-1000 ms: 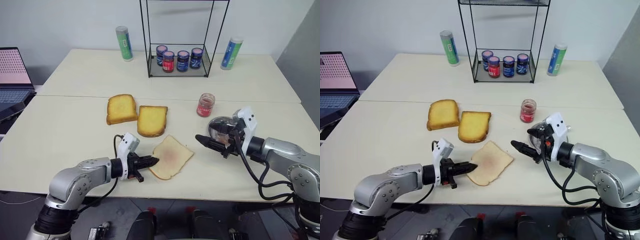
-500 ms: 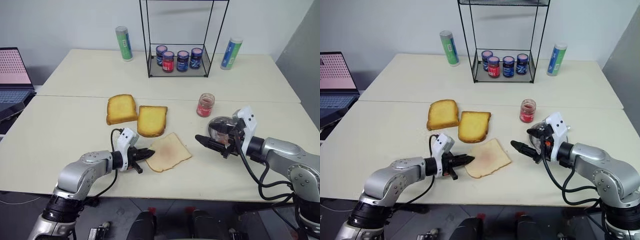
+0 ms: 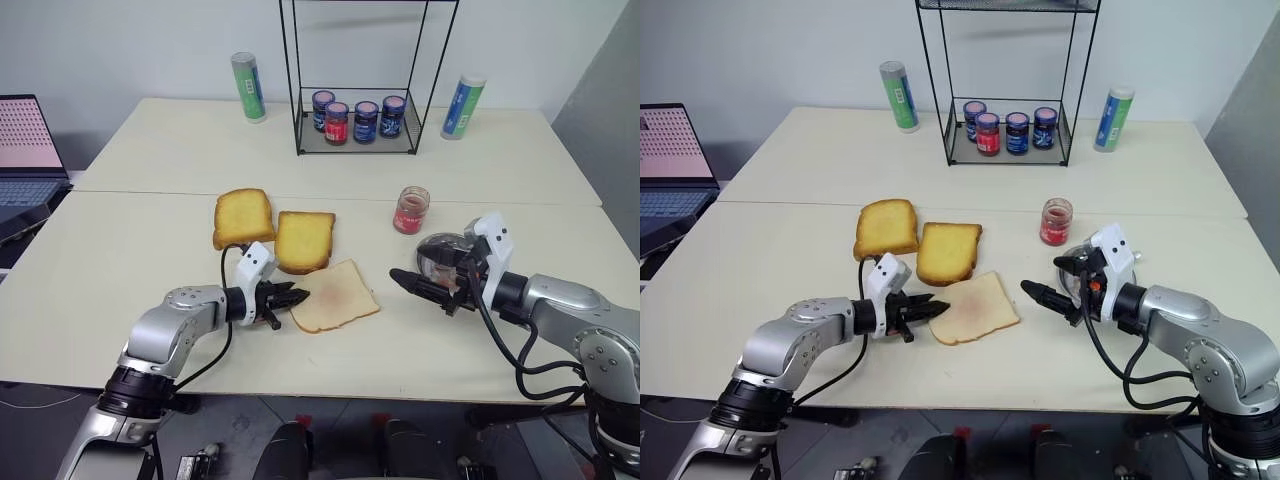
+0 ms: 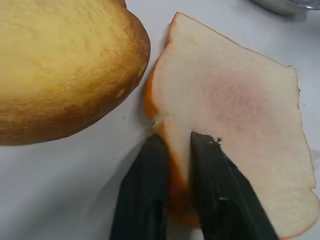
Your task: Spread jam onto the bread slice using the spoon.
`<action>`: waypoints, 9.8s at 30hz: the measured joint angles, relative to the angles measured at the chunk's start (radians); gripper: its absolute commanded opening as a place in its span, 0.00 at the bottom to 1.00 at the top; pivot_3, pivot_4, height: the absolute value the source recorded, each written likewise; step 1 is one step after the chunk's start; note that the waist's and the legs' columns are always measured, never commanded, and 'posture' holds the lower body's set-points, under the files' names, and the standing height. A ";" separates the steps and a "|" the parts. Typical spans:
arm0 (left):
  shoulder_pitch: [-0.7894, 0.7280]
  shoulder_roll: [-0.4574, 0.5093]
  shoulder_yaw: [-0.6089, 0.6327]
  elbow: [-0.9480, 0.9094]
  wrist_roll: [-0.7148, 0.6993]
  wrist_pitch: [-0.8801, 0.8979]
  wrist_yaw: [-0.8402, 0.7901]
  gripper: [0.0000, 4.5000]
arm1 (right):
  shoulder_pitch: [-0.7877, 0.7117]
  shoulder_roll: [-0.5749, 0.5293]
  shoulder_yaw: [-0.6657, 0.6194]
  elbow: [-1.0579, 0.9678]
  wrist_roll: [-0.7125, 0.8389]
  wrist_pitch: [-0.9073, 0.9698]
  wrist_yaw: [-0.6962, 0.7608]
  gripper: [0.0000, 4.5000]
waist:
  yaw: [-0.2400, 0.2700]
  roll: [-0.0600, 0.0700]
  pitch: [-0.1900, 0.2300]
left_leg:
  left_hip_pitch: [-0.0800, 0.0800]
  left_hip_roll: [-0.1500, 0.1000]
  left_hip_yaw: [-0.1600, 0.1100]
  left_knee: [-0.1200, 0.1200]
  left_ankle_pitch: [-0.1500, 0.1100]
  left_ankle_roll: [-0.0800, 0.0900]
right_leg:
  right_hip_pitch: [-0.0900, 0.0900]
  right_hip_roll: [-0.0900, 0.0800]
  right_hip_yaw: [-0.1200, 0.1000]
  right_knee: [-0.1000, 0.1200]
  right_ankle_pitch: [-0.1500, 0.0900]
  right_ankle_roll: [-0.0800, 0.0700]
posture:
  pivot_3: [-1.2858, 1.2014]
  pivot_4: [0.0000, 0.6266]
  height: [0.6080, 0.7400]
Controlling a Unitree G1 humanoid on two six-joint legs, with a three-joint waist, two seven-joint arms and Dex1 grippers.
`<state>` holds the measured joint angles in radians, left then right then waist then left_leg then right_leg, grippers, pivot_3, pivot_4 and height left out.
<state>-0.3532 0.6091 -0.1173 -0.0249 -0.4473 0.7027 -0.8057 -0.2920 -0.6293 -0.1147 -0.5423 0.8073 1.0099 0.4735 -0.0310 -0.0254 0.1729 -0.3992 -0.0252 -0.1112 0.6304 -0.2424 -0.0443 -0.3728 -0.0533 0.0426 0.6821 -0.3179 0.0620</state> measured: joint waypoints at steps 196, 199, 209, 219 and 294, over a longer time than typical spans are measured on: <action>-0.147 -0.054 0.044 -0.245 0.010 -0.092 -0.029 1.00 | -0.593 0.181 -0.058 0.896 -0.306 -0.447 -0.031 0.00 | -0.025 0.006 -0.001 | -0.001 -0.001 0.006 0.000 0.000 0.000 | -0.001 0.000 0.001 0.000 0.001 0.001 | 0.52 0.24 1.00; -0.138 -0.052 0.047 -0.254 0.009 -0.087 -0.017 1.00 | -0.604 0.191 -0.057 0.944 -0.329 -0.481 -0.018 0.00 | -0.025 0.006 -0.001 | -0.001 -0.001 0.006 0.000 0.000 0.000 | -0.001 0.000 0.001 0.000 0.001 0.001 | 0.52 0.24 1.00; -0.130 -0.043 0.057 -0.262 0.000 -0.077 -0.009 1.00 | -0.586 0.202 0.090 0.980 -0.543 -0.736 0.047 0.00 | -0.026 0.006 -0.001 | -0.001 -0.001 0.005 0.000 0.001 -0.001 | -0.001 0.000 0.001 0.000 0.001 0.001 | 0.52 0.24 1.00; -0.122 -0.033 0.066 -0.281 -0.001 -0.077 -0.008 1.00 | -0.526 0.216 0.125 0.950 -0.588 -0.724 0.075 0.00 | -0.025 0.006 -0.001 | -0.001 -0.001 0.003 0.000 0.002 -0.003 | -0.001 0.000 0.001 0.000 0.001 0.001 | 0.52 0.24 1.00; 0.763 -0.039 0.376 -0.672 0.000 -0.336 0.056 1.00 | -0.283 0.388 0.307 0.187 -0.176 -0.123 -0.206 0.00 | -0.018 0.011 -0.001 | 0.000 0.002 0.002 -0.002 0.000 0.000 | -0.002 0.001 0.001 -0.001 0.001 -0.002 | 0.52 0.24 1.00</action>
<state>0.4097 0.5698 0.2590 -0.6971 -0.4477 0.3665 -0.7497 -0.5751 -0.2414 0.1925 -0.3557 0.6317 0.8867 0.2675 -0.0486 -0.0140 0.1722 -0.3992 -0.0233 -0.1096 0.6281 -0.2427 -0.0441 -0.3747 -0.0524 0.0439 0.6812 -0.3167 0.0602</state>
